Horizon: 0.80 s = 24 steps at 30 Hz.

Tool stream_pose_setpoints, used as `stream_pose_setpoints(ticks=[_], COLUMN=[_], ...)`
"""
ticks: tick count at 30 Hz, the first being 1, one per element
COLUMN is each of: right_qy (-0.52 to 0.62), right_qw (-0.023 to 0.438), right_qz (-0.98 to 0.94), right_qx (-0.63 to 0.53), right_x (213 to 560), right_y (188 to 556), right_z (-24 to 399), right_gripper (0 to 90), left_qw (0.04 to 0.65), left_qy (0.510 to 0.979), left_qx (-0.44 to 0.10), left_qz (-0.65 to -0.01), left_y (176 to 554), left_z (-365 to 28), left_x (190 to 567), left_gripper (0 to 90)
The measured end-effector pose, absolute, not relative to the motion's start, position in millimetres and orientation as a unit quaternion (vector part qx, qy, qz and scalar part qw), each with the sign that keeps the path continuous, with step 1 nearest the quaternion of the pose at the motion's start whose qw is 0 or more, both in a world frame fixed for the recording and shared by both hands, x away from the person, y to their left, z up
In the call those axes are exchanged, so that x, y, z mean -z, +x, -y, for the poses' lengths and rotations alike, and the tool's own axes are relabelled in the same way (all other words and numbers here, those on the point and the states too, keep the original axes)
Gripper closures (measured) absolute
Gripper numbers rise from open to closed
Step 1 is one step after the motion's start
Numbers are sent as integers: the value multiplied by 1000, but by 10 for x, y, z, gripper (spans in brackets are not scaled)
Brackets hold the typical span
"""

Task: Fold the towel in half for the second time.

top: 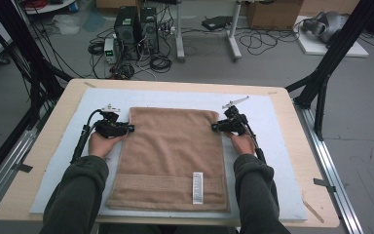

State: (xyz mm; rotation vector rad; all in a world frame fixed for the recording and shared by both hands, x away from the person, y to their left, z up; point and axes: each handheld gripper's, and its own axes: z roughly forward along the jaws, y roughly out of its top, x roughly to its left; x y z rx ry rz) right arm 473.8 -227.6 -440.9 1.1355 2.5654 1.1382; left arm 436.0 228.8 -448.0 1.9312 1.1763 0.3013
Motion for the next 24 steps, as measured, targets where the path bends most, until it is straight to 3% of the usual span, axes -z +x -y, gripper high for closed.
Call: stream_pose_setpoints(ticks=[5,16,24], right_qy=[371,324,278], right_qw=[50,90,73], right_qz=[-847,-853,-855], right_qx=[-378,-398,-431], right_x=[4396,4024,3626], right_y=[4737,4620,4161], right_z=[2278,2297,2390], right_gripper=[822,825,822], left_qw=[420,467,498], left_qy=[770,754,763], left_qx=[-114,-135,-150], left_qz=[-467,-441,-385], left_y=[4363,4245,3760], left_z=[-2301,-2398,-2457], left_x=[4469,4202,3882], left_gripper=[820,833,833])
